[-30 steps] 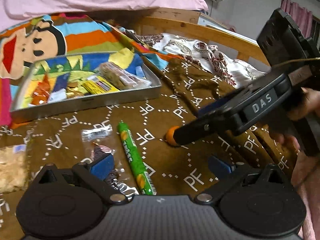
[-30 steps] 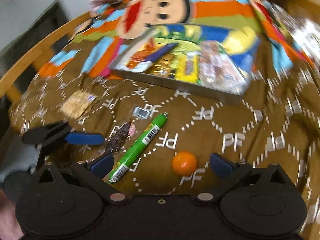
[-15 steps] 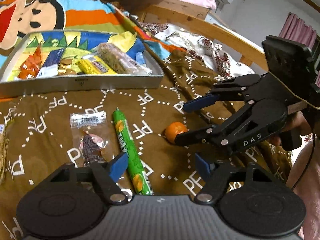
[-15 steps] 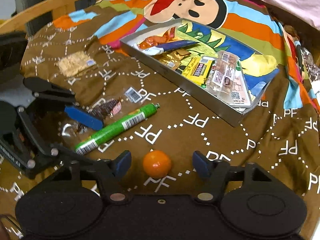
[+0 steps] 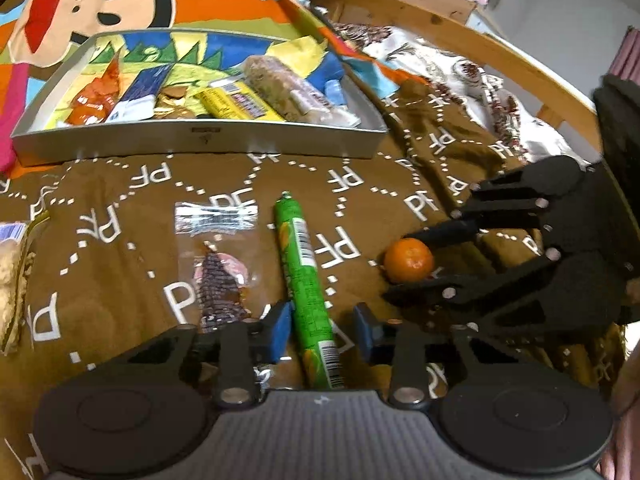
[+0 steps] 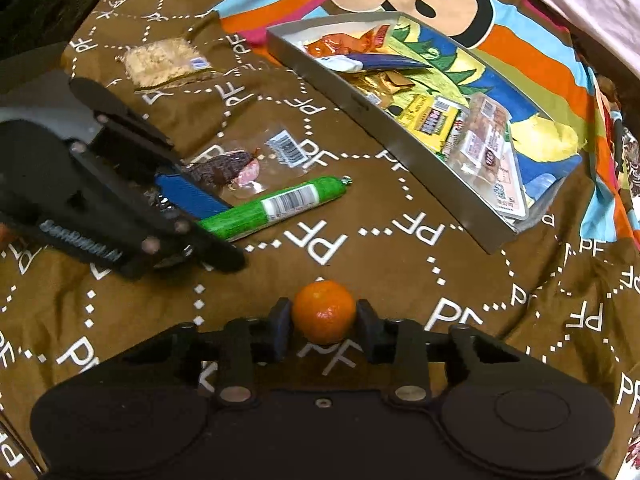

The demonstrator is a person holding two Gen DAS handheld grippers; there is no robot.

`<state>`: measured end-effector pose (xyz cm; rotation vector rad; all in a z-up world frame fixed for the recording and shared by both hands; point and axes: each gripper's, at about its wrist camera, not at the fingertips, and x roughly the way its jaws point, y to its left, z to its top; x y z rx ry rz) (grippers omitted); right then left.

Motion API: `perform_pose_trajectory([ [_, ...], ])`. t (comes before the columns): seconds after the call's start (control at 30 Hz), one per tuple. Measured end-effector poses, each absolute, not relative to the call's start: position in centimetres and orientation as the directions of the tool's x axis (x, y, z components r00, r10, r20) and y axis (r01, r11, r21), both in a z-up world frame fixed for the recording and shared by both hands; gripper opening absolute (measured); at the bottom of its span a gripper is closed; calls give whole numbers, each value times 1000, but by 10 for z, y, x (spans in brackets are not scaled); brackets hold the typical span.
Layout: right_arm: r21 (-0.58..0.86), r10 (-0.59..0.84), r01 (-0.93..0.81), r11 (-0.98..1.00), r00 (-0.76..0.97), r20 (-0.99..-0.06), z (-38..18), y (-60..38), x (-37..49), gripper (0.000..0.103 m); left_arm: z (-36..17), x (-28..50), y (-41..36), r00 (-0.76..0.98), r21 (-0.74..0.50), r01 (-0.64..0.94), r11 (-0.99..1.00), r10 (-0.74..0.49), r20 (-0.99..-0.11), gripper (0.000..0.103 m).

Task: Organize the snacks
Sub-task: 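Grasp the mandarin orange with the right gripper while the left gripper grasps the green tube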

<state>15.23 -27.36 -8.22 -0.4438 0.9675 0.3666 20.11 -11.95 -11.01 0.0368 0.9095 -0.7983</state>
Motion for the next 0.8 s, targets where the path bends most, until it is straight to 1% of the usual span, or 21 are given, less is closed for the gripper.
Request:
perform_pose_trajectory([
  [0.03,-205,92,-482,852,523,-848,-83,-271,152,36,-110,203,-118,354,-299,621,725,-599,-719,24],
  [0.13,-225,69,-461,858,539,-840,-83,-264,150,36,-111,208,-113,343,-344,581,737,-605,-718,22],
  [0.3,-280,34,-436,855,586,-809,-79,-254,141,35,-104,197,-117,395,-274,590,759,-568,-722,21],
  [0.4,-304,26,-403,863,637,-771,-69,-255,134,35,-97,194,-112,418,-289,569,770,-573,-705,20],
  [0.63,-347,-4,-306,887,745,-667,-47,-256,123,35,-75,188,-97,470,-347,541,767,-617,-631,19],
  [0.8,-364,-24,-255,896,790,-612,-38,-255,119,35,-69,183,-92,494,-351,527,774,-615,-614,19],
])
